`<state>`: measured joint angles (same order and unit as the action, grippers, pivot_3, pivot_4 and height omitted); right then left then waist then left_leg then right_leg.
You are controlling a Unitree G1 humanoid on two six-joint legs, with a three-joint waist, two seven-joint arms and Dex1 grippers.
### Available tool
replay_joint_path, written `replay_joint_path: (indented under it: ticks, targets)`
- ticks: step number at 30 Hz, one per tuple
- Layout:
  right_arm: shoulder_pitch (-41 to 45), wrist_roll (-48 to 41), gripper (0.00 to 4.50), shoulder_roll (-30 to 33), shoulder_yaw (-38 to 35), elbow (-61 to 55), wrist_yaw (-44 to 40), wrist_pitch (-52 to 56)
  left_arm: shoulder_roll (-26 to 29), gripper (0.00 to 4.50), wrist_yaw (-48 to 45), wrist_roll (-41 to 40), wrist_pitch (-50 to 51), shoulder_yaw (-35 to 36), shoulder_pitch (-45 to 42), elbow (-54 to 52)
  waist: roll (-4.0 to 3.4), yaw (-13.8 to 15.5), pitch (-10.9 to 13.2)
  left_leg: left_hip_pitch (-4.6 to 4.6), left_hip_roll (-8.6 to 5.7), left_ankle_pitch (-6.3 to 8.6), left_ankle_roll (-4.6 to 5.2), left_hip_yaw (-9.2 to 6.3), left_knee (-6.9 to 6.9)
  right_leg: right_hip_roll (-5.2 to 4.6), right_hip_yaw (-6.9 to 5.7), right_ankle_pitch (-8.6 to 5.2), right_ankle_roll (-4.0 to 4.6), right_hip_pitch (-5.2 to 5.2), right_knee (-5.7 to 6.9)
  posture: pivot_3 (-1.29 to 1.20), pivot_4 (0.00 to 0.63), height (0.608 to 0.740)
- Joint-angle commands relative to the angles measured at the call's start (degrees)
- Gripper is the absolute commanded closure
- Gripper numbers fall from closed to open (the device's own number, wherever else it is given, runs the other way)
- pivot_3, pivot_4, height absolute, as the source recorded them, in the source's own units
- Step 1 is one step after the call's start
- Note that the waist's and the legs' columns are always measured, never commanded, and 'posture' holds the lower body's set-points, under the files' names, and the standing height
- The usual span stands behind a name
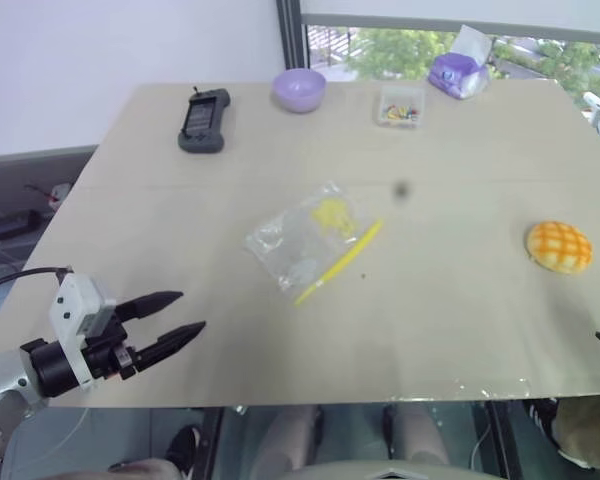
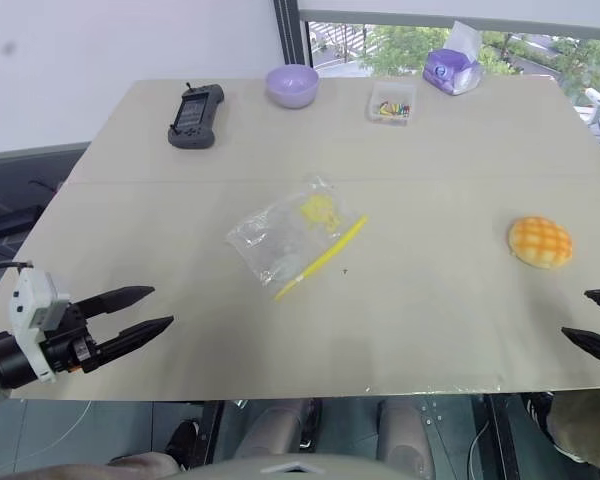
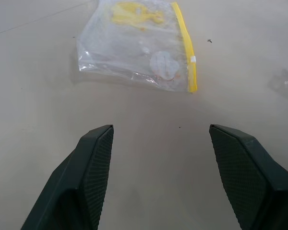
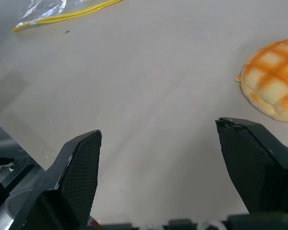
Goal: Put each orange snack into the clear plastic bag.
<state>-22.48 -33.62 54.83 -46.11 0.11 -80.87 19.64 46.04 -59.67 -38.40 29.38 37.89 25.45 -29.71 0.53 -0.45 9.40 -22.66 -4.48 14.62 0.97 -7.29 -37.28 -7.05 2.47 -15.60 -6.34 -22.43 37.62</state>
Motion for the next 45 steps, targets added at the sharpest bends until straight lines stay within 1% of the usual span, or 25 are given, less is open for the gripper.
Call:
replay_joint_path:
  ticks: [1,8,23,37,45]
  targets:
    - [0.2,-0.4,0.39,0.9,-2.1,0.2,-0.6,-1.1,-0.7,1.12,0.0,0.5,-1.9,0.2,0.5,-0.2,0.0,0.0,0.0,0.0,0.0,0.0,0.0,0.0,0.0,0.0,0.0,0.0,0.0,0.0,0.0,0.0,0.15,0.74]
    - [0.9,-0.2,0.39,1.2,-1.7,0.7,-0.8,-1.8,-1.8,1.12,-1.0,2.4,-5.0,-0.8,1.2,2.3,0.01,0.0,0.0,0.0,0.01,0.0,0.01,0.02,0.0,0.0,0.0,0.0,0.0,0.0,-0.02,0.0,0.15,0.74]
    - [0.9,-0.3,0.39,0.9,-2.0,0.0,-0.3,-2.0,-1.0,1.12,-2.9,2.5,-7.8,-0.7,0.6,5.7,0.0,0.0,0.0,0.0,0.01,0.01,0.01,0.02,0.01,0.0,0.0,0.0,0.0,0.0,-0.02,0.0,0.15,0.74]
    - [-1.2,-1.0,0.39,1.3,-3.2,-1.7,-0.8,-0.8,-0.3,1.12,-3.5,1.8,-7.0,-0.2,1.6,4.9,0.0,0.0,0.0,0.0,0.02,0.01,0.01,0.01,0.01,0.0,0.0,0.0,0.0,0.0,-0.02,0.0,0.15,0.74]
    - [-3.9,-1.7,0.39,-0.1,-4.5,-5.0,-0.3,0.1,0.2,1.12,-3.7,1.3,-6.2,-0.8,1.7,4.5,0.0,0.0,0.0,-0.01,0.02,0.01,0.01,0.01,0.01,0.0,0.0,0.0,0.0,0.0,-0.03,0.0,0.15,0.74]
